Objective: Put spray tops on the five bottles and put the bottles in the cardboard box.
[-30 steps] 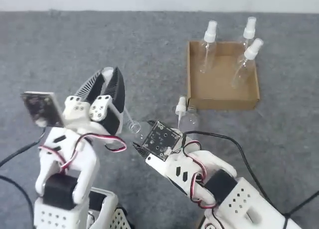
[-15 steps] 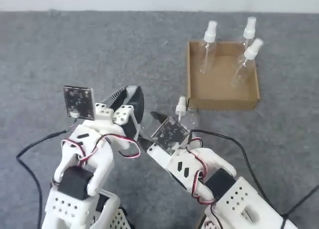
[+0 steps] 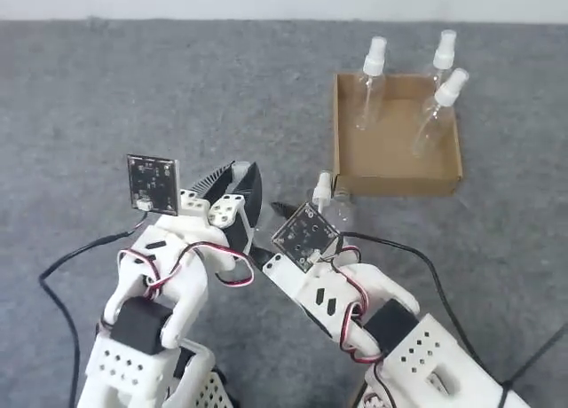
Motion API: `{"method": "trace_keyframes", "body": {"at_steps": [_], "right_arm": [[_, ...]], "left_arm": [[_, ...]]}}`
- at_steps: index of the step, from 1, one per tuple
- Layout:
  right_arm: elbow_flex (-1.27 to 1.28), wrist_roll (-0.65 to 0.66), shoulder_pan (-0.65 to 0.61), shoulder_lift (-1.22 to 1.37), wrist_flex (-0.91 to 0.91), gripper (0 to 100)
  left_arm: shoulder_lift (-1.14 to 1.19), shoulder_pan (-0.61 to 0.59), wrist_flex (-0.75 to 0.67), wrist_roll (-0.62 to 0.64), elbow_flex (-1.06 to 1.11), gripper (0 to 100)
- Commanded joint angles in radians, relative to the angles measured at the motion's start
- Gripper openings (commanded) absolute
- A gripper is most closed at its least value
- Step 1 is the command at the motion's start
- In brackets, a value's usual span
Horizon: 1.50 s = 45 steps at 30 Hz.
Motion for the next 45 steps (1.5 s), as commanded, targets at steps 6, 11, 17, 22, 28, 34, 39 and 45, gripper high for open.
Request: {"method": "trace_keyframes", "body": {"at_steps": [6, 11, 17, 22, 28, 34, 39, 45], "right_arm": [[-0.029, -0.012, 0.013, -0.031, -0.028, 0.6], [-0.029, -0.012, 0.013, -0.031, -0.028, 0.6], [-0.028, -0.012, 0.015, -0.031, -0.028, 0.6], [-0.018, -0.012, 0.013, -0.031, -0.031, 0.6], [-0.018, -0.012, 0.016, -0.031, -0.031, 0.6], [-0.017, -0.012, 0.019, -0.031, -0.030, 0.6], [-0.017, -0.014, 0.019, -0.031, -0.030, 0.6], [-0.015, -0.015, 0.021, -0.031, -0.070, 0.6]], "left_arm": [[-0.006, 0.002, -0.009, -0.009, 0.007, 1], [-0.006, 0.002, -0.012, -0.011, 0.007, 1], [-0.006, 0.000, -0.012, -0.035, 0.005, 1], [-0.006, 0.003, -0.012, -0.118, -0.008, 1], [-0.003, 0.000, 0.020, -0.158, -0.085, 11], [0.000, -0.068, 0.109, -0.170, -0.199, 16], [0.003, -0.140, 0.115, -0.173, -0.297, 16], [0.012, -0.141, 0.107, -0.215, -0.335, 16]]}}
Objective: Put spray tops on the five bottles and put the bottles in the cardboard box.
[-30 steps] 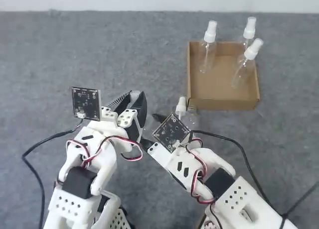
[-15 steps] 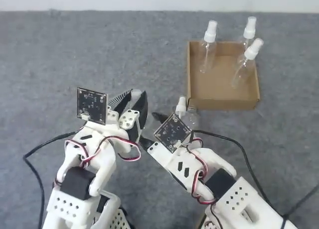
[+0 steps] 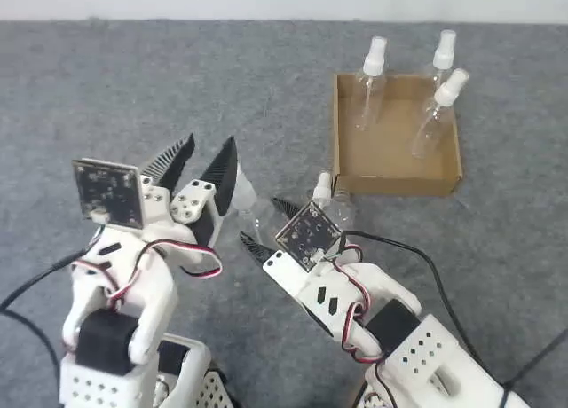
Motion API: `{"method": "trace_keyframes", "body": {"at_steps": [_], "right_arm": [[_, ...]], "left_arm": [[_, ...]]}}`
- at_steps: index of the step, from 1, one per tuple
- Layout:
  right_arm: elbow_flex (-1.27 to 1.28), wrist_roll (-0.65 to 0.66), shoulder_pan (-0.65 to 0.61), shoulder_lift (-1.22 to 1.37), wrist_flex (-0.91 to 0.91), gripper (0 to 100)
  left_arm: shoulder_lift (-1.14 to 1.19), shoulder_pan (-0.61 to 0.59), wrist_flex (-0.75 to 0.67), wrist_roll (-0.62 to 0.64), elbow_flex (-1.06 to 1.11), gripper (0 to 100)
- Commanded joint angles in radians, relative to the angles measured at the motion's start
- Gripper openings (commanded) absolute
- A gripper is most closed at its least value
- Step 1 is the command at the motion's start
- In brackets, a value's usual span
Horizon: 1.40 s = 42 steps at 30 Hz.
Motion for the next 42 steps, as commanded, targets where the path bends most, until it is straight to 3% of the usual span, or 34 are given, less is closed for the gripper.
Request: {"method": "trace_keyframes", "body": {"at_steps": [1, 6, 14, 22, 29, 33, 37, 42], "right_arm": [[-0.011, -0.012, 0.025, -0.028, -0.074, 0.6], [0.021, -0.012, 0.085, -0.028, -0.174, 0.6], [0.032, -0.012, 0.084, -0.028, -0.177, 0.6], [0.031, -0.012, 0.087, -0.028, -0.176, 0.6], [0.029, -0.011, 0.096, -0.028, -0.173, 0.6], [-0.021, -0.011, 0.183, -0.030, -0.134, 0.6], [-0.146, -0.012, 0.243, -0.018, -0.053, 0.6], [-0.288, -0.012, 0.249, 0.035, 0.021, 0.6]], "left_arm": [[0.017, -0.006, -0.003, -0.026, -0.068, 16], [0.181, 0.000, 0.002, -0.026, -0.153, 16], [0.348, 0.002, 0.002, -0.064, -0.180, 16], [0.235, -0.005, 0.003, -0.112, -0.090, 16], [0.173, -0.014, 0.118, -0.104, -0.186, 16], [0.172, -0.075, 0.143, -0.104, -0.194, 16], [0.147, -0.097, 0.115, -0.104, -0.097, 16], [-0.040, -0.038, 0.037, -0.112, 0.142, 17]]}}
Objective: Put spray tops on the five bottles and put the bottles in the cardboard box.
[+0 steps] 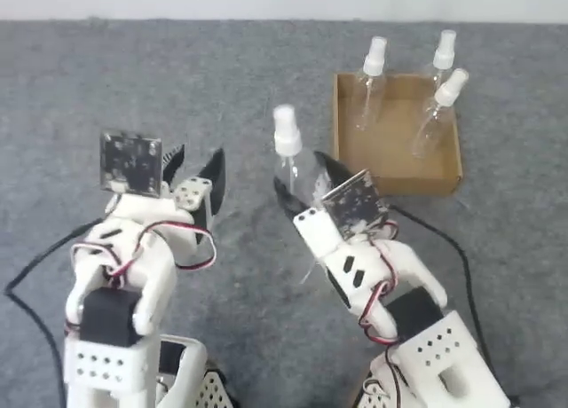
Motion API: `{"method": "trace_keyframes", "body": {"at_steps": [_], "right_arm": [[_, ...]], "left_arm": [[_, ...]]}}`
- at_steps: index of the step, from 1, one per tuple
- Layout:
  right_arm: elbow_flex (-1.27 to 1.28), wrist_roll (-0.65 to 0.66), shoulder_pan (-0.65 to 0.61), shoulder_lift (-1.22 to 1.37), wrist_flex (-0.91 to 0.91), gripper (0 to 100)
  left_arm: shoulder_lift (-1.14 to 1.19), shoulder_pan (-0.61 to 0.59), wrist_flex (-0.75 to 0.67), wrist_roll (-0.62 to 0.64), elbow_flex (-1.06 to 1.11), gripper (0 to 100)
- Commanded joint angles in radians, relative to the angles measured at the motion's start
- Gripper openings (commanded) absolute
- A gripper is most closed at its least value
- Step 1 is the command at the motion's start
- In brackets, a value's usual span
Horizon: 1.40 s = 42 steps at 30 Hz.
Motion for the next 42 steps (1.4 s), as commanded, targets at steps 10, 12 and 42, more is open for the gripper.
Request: {"method": "trace_keyframes", "body": {"at_steps": [10, 12, 42], "right_arm": [[-0.500, -0.068, 0.008, 0.455, 0.067, 0.6], [-0.545, -0.118, 0.008, 0.526, 0.067, 0.6], [-0.937, -0.143, -0.170, 0.446, 0.731, 0.6]], "left_arm": [[-0.453, 0.189, -0.077, -0.064, 0.421, 17], [-0.479, 0.196, -0.077, -0.063, 0.429, 20], [-0.500, 0.190, -0.106, 0.029, 0.475, 35]]}}
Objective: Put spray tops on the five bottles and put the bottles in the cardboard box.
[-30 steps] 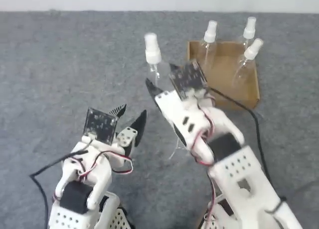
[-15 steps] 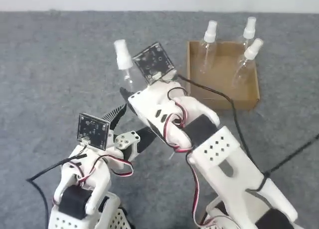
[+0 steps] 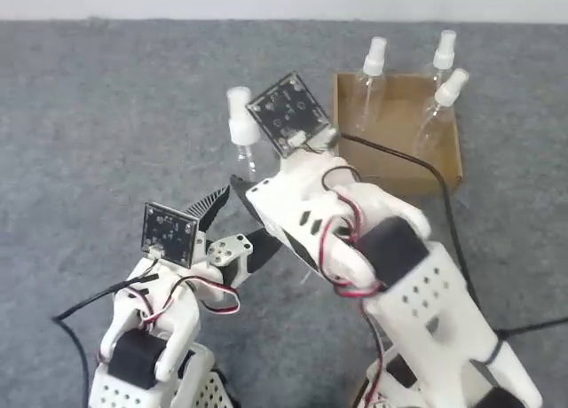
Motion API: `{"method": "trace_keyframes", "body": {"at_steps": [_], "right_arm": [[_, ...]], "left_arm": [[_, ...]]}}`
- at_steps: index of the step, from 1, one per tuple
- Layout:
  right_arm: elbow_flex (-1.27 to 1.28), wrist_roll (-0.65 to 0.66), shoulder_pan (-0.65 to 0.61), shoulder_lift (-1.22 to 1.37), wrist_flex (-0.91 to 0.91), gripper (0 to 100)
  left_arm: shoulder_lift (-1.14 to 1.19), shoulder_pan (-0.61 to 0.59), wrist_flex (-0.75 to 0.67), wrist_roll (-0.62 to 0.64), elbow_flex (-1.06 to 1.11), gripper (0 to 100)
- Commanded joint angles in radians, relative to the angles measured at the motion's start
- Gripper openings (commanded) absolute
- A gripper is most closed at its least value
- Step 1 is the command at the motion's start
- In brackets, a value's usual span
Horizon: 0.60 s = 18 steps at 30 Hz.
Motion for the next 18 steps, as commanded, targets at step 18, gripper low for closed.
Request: {"method": "trace_keyframes", "body": {"at_steps": [18], "right_arm": [[-0.064, -0.008, 0.309, -0.062, -0.054, 0.6]], "left_arm": [[-0.005, -0.011, 0.005, -0.029, -0.008, 34]]}}
